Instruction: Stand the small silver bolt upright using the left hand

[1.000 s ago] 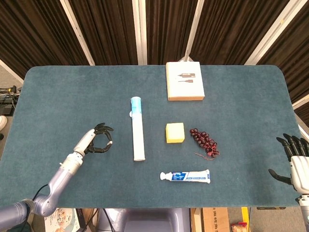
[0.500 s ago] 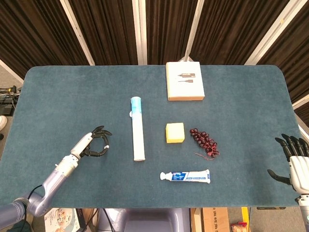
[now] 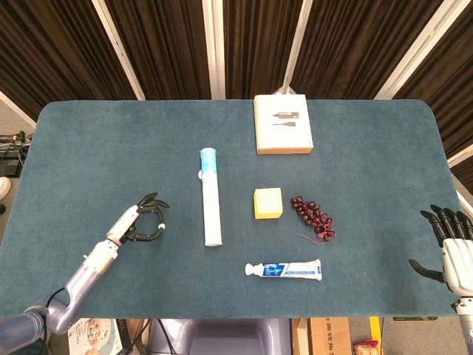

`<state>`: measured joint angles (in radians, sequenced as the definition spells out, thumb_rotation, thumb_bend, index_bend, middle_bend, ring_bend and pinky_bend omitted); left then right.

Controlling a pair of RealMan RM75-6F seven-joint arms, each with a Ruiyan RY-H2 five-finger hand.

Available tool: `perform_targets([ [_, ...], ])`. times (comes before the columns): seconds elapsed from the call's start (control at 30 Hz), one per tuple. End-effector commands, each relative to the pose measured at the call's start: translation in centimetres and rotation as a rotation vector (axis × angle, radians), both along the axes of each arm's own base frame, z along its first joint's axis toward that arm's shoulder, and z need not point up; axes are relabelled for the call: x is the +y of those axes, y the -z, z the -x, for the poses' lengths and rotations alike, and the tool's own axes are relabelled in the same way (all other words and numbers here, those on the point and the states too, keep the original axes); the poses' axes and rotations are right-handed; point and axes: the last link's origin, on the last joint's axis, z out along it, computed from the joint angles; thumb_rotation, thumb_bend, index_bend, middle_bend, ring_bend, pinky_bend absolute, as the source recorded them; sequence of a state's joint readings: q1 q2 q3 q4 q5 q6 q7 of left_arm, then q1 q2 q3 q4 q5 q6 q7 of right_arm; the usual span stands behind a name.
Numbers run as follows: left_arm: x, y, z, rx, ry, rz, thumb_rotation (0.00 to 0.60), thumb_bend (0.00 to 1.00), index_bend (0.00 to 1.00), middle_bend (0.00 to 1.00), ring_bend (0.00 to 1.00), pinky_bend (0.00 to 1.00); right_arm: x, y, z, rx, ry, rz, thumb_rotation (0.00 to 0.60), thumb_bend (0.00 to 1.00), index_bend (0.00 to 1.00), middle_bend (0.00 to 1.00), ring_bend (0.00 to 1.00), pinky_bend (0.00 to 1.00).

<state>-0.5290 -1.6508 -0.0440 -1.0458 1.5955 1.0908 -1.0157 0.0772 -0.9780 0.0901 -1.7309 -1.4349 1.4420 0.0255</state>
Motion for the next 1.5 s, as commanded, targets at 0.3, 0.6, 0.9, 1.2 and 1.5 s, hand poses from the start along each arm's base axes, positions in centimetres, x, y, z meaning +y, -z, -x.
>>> perform_targets([
  [0.3,-0.1,0.2,1.2,0.078,0.034,-0.026,0.600,0.54,0.64,0.26,0.01,0.00,0.0,0.1,0.0,0.001,-0.001,-0.003,0.600,0.15,0.16,0.11,0.06,0.00],
  [0.6,-0.2,0.3,2.0,0.094,0.022,-0.012,0.600,0.54,0.64,0.26,0.01,0.00,0.0,0.1,0.0,-0.002,0.000,-0.006,0.600,0.15,0.16,0.11,0.06,0.00],
  [0.9,-0.7,0.0,3.2,0.088,0.000,0.007,0.600,0.54,0.64,0.26,0.01,0.00,0.0,0.1,0.0,-0.003,0.000,-0.005,0.600,0.15,0.16,0.11,0.06,0.00],
  [1.2,-0.8,-0.4,4.4,0.106,-0.002,0.023,0.600,0.53,0.61,0.25,0.01,0.00,-0.1,0.3,-0.1,-0.005,0.000,-0.010,0.600,0.15,0.16,0.11,0.06,0.00],
  [1.5,-0.7,-0.9,4.7,0.112,0.007,0.033,0.600,0.53,0.51,0.21,0.00,0.00,0.0,0.2,-0.1,-0.007,0.005,-0.004,0.600,0.15,0.17,0.11,0.06,0.00],
])
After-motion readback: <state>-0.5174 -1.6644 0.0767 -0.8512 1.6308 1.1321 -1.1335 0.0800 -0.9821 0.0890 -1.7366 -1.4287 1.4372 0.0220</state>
